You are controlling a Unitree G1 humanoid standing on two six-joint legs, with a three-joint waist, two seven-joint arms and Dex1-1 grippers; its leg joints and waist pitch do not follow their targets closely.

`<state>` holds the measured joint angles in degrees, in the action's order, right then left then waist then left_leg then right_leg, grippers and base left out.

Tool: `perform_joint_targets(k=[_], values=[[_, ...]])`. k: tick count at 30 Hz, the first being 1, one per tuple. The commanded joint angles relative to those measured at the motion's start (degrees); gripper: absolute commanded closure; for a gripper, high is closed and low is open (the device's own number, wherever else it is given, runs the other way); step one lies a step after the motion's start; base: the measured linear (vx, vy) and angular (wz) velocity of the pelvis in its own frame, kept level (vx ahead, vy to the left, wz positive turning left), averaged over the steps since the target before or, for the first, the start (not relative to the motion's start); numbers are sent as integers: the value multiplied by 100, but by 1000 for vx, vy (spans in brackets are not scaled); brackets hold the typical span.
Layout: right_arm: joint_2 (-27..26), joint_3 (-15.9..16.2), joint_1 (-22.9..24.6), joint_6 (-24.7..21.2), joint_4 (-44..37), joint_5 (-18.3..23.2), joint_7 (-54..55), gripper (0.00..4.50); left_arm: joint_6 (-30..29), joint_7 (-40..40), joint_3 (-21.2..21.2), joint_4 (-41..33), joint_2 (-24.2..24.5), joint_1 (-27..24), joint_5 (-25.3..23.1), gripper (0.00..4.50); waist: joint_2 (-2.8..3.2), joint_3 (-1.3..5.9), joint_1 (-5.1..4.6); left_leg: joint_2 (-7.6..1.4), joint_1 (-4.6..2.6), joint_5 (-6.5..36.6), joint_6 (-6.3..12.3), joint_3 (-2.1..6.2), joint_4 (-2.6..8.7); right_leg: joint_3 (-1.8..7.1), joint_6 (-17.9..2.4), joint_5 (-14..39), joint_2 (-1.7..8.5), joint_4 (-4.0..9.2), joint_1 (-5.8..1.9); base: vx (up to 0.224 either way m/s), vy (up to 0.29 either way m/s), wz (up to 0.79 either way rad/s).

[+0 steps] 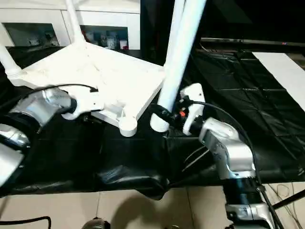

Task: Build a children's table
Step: Pick table leg, then rotate table base

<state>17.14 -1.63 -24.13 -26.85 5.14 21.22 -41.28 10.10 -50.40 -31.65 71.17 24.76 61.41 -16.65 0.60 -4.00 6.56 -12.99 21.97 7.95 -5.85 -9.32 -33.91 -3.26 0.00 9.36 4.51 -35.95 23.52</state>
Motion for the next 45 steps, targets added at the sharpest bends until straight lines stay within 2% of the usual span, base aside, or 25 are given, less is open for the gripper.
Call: perform_joint_targets(k=[1,7,9,15,17,20,21,22,30,32,35,38,39,42,44,45], values=[[35,-63,6,-45,-215,21,53,263,58,87,125,130,-92,125,52,175,82,511,5,95,-121,1715,-176,-43,337,171,-1238,1244,239,465,-357,0,0,0],[6,4,34,-12,-243,16,144,263,361,514,174,379,-327,95,-202,175,88,527,-14,97,-110,1643,-130,-39,332,167,-1239,1047,223,462,-371,0,0,0],[-6,6,30,-30,-281,28,148,263,413,592,181,421,-368,77,-216,175,120,530,-19,100,-114,1649,-115,-39,329,167,-1229,1055,222,465,-367,0,0,0],[73,28,85,-47,-365,16,86,263,245,319,175,525,-413,17,-255,175,101,521,-18,94,-121,1691,-90,-42,338,169,-1189,1242,227,484,-358,0,0,0],[99,46,103,-34,-370,12,76,263,152,75,241,567,-441,-1,-227,202,106,519,-18,91,-123,1680,-89,-41,343,169,-1196,1260,234,493,-350,0,0,0],[115,71,82,-8,-331,0,57,263,-99,-467,423,625,-523,-14,-101,212,96,515,-20,94,-123,1667,-73,-48,343,168,-1265,1210,238,494,-350,0,0,0],[113,92,62,22,-295,-20,42,263,-217,-764,467,635,-567,-21,-41,234,66,517,-19,96,-123,1655,-51,-52,345,167,-1279,1224,244,498,-357,0,0,0],[114,100,56,33,-284,-27,36,263,-252,-841,478,636,-579,-24,-24,243,76,520,-14,97,-115,1612,-31,-50,344,169,-1288,1215,251,490,-361,0,0,0],[186,225,-73,209,-115,-174,-53,263,-435,-1535,244,628,-631,-2,-350,316,87,507,-58,94,-108,1623,23,-50,355,166,-1199,1458,257,526,-361,0,0,0],[275,287,-134,308,-24,-287,-96,263,-418,-1595,72,580,-582,23,-600,324,82,512,-66,90,-109,1644,20,-46,359,162,-1207,1466,257,525,-361,0,0,0],[299,312,-165,345,25,-310,-112,263,-442,-1606,-25,540,-556,16,-706,354,78,503,-81,99,-99,1631,18,-48,359,165,-1185,1478,253,526,-369,0,0,0],[317,343,-221,431,119,-391,-152,263,-590,-1684,-99,455,-567,-81,-781,364,41,506,-103,109,-79,1557,59,-50,357,156,-1164,1523,256,525,-388,0,0,0],[317,343,-222,432,121,-392,-153,263,-595,-1683,-99,453,-568,-84,-781,370,50,508,-106,108,-82,1552,61,-51,354,155,-1170,1529,259,521,-386,0,0,0],[300,355,-260,493,183,-415,-165,263,-958,-1526,216,325,-701,-233,-519,380,14,476,-117,115,-110,1643,103,-74,356,153,-1161,1794,246,561,-366,0,0,0],[299,358,-275,516,212,-417,-168,263,-1063,-1482,294,286,-736,-267,-466,386,19,465,-114,119,-136,1718,118,-75,362,151,-1093,2070,248,591,-354,0,0,0],[293,355,-296,538,250,-416,-172,263,-1221,-1424,436,236,-802,-325,-335,388,-33,462,-116,120,-136,1727,132,-76,367,149,-1050,2169,247,607,-356,0,0,0]])
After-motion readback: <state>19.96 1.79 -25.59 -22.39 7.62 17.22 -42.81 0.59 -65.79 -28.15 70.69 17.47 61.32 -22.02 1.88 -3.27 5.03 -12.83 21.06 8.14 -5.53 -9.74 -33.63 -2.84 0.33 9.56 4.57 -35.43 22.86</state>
